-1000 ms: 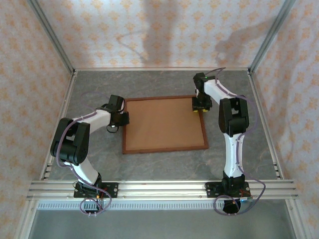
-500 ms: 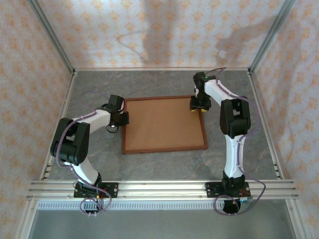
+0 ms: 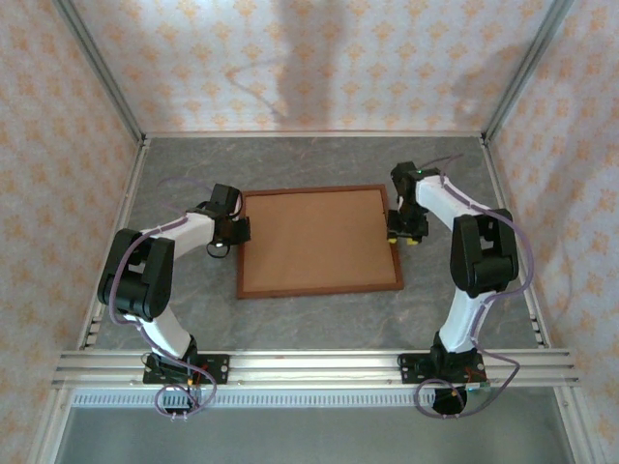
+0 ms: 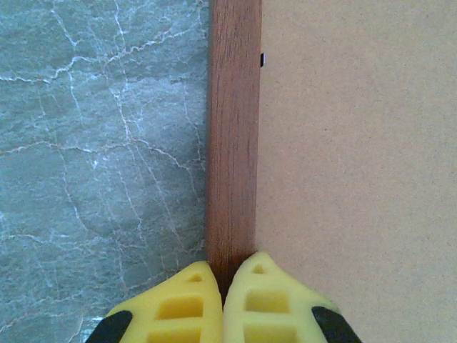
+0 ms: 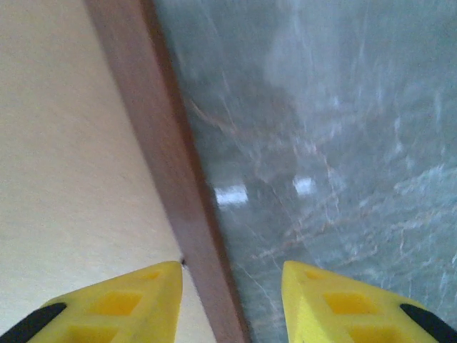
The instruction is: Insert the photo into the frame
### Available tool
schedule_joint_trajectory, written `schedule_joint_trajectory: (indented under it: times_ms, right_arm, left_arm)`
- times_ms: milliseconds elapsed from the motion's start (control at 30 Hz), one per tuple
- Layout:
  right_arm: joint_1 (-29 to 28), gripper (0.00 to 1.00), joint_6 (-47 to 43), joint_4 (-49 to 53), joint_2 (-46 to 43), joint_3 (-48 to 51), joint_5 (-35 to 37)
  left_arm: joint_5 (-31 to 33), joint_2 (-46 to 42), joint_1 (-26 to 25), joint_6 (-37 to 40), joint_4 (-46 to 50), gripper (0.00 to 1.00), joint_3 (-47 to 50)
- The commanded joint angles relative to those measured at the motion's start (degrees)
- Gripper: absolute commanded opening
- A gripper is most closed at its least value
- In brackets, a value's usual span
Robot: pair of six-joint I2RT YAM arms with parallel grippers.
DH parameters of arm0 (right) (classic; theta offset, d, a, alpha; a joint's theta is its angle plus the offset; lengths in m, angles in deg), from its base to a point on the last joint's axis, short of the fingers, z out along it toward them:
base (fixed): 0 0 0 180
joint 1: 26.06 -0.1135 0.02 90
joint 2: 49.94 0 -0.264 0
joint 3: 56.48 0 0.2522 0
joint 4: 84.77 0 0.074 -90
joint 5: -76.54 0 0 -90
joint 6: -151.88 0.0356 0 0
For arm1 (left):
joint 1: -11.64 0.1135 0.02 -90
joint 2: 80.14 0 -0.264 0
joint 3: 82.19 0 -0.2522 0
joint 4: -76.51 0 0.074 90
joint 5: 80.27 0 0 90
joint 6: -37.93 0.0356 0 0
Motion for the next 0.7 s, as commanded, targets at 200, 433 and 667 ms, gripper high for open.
schedule_joint_trajectory:
  times_ms: [200, 433, 667]
  right_arm:
    - [-0.84, 0.4, 0.86, -0.53, 0.11, 2.05, 1.66]
    - [-0.92, 0.39, 0.57, -1.8, 1.93, 1.09, 0.97]
    - [-1.3, 0.39, 0.44, -2.17, 2.99, 1.61, 0.51]
  left_arm:
    - [1.03, 0.29, -0.5, 0.47, 4.65, 0.05, 1.14]
    - [0.81, 0.11, -0.43, 0.46, 4.49, 0.05, 1.13]
    - [0.74, 0.37, -0.46, 0.45, 4.25, 0.05, 1.12]
